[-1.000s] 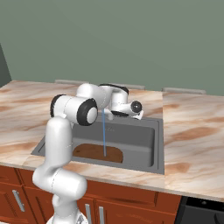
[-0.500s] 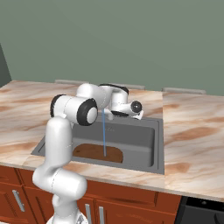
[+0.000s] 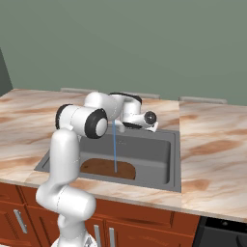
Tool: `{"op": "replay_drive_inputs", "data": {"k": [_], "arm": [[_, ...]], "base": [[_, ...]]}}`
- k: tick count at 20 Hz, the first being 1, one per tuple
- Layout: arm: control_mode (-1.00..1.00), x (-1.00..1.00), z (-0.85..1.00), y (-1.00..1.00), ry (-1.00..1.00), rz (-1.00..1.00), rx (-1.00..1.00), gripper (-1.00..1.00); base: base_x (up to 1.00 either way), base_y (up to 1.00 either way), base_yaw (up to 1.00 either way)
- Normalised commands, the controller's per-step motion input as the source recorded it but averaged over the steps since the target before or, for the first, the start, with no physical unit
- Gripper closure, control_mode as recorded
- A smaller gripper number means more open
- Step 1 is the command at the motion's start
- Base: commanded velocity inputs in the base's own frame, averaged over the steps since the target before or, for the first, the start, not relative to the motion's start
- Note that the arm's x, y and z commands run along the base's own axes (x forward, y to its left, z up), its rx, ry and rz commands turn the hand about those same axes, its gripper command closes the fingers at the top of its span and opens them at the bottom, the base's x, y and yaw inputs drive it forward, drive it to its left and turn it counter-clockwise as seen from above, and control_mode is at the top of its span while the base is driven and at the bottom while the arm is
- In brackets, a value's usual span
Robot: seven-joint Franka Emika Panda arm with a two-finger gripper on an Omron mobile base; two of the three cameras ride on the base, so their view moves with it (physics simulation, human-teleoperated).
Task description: Turn on the sink faucet with hot water and rinse the cutting board for ten seconds, then turn off the faucet. Push the cutting board to reach the water if necessary.
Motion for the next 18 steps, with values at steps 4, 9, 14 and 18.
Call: {"op": "replay_drive_inputs", "data": {"k": [4,9,14,18], "arm": [[-1.0,0.0,0.0,0.0,0.0,0.0,0.0,-1.0],[-1.0,0.0,0.0,0.0,0.0,0.0,0.0,-1.0],[-1.0,0.0,0.0,0.0,0.0,0.0,0.0,-1.0],[-1.0,0.0,0.0,0.0,0.0,0.0,0.0,-1.0]], "base": [[0.0,0.0,0.0],[0.0,0.0,0.0],[0.0,0.0,0.0],[0.0,0.0,0.0]]}}
